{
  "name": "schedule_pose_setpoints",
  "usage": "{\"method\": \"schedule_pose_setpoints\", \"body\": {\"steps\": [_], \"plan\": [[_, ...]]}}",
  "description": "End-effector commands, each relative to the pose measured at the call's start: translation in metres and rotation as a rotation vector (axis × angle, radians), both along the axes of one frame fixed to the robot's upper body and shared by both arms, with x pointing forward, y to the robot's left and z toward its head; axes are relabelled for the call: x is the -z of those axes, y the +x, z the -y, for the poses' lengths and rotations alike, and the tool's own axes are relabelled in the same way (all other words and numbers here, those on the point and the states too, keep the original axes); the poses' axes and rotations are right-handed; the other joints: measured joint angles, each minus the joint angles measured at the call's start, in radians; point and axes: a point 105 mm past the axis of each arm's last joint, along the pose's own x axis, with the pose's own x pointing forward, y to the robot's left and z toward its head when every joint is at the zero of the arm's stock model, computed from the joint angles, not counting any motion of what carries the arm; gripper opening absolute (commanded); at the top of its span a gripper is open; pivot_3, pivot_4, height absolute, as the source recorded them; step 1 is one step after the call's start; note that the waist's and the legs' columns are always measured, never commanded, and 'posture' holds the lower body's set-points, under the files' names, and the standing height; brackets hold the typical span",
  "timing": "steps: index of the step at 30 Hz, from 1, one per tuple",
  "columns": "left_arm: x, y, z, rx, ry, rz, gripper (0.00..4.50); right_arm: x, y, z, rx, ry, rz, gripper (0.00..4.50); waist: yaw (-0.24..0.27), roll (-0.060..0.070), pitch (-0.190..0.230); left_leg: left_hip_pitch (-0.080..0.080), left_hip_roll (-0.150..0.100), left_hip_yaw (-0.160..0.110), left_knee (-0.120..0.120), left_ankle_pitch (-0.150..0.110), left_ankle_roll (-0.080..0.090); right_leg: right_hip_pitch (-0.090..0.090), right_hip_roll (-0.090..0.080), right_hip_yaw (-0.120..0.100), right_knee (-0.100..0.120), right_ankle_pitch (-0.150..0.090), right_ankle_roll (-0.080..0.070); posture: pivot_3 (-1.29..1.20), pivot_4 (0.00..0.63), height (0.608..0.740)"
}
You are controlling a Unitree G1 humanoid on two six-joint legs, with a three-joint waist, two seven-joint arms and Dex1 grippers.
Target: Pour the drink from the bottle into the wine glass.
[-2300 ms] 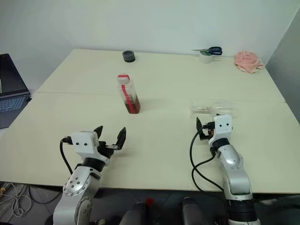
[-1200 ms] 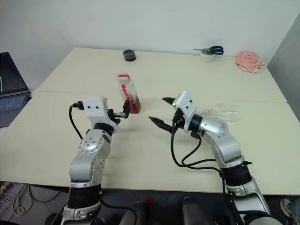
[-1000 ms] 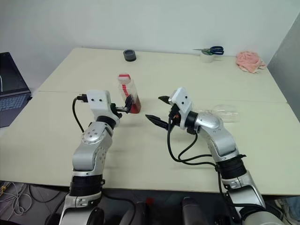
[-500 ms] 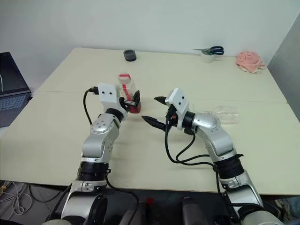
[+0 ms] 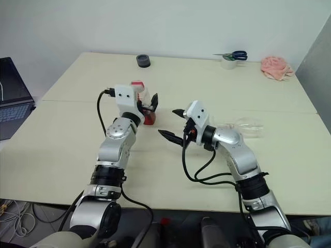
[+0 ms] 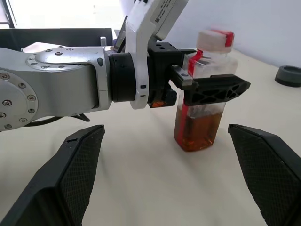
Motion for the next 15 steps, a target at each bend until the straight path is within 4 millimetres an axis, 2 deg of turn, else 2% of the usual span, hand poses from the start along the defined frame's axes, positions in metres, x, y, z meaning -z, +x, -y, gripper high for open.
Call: {"method": "schedule_pose_setpoints", "body": {"steps": [1, 5, 8, 9, 11, 13, 15], "plan": [[-0.023, 0.001, 0.001, 0.008, 0.0, 0.089, 4.29, -0.016, -0.006, -0.002, -0.012, 0.021, 0.062, 4.5, 0.0, 0.0, 0.0, 0.0, 0.0, 0.0, 0.0, 0.0, 0.0, 0.0, 0.0, 0.0, 0.0, 0.0, 0.0, 0.0, 0.15, 0.74], [-0.022, 0.0, 0.002, 0.023, -0.001, 0.094, 3.23, -0.017, -0.004, 0.0, 0.003, 0.025, 0.064, 4.5, 0.0, 0.0, 0.0, 0.0, 0.0, 0.0, 0.0, 0.0, 0.0, 0.0, 0.0, 0.0, 0.0, 0.0, 0.0, 0.0, 0.15, 0.74], [-0.02, 0.0, -0.003, 0.016, -0.005, 0.094, 2.23, -0.029, -0.002, 0.008, 0.034, 0.06, 0.063, 4.5, 0.0, 0.0, 0.0, 0.0, 0.0, 0.0, 0.0, 0.0, 0.0, 0.0, 0.0, 0.0, 0.0, 0.0, 0.0, 0.0, 0.15, 0.74], [-0.021, -0.002, -0.001, 0.04, -0.003, 0.092, 2.01, -0.038, -0.004, 0.011, 0.036, 0.098, 0.059, 4.5, 0.0, 0.0, 0.0, 0.0, 0.0, 0.0, 0.0, 0.0, 0.0, 0.0, 0.0, 0.0, 0.0, 0.0, 0.0, 0.0, 0.15, 0.74], [-0.027, -0.008, 0.003, 0.087, 0.003, 0.104, 1.91, -0.056, -0.007, 0.014, 0.035, 0.148, 0.067, 4.5, 0.0, 0.0, 0.0, 0.0, 0.0, 0.0, 0.0, 0.0, 0.0, 0.0, 0.0, 0.0, 0.0, 0.0, 0.0, 0.0, 0.15, 0.74], [-0.043, -0.027, 0.009, 0.162, 0.002, 0.129, 1.91, -0.083, -0.012, 0.015, 0.034, 0.174, 0.097, 4.5, -0.008, 0.001, 0.001, 0.0, 0.0, 0.0, 0.0, 0.0, 0.0, 0.0, 0.0, 0.0, 0.0, 0.0, 0.0, 0.0, 0.15, 0.74], [-0.049, -0.047, 0.016, 0.232, 0.011, 0.12, 1.91, -0.092, -0.01, 0.01, 0.056, 0.141, 0.083, 4.5, -0.012, 0.001, 0.001, -0.001, 0.0, 0.0, -0.001, 0.0, 0.0, -0.002, -0.001, 0.001, 0.0, 0.0, 0.0, 0.0, 0.15, 0.74]]}}
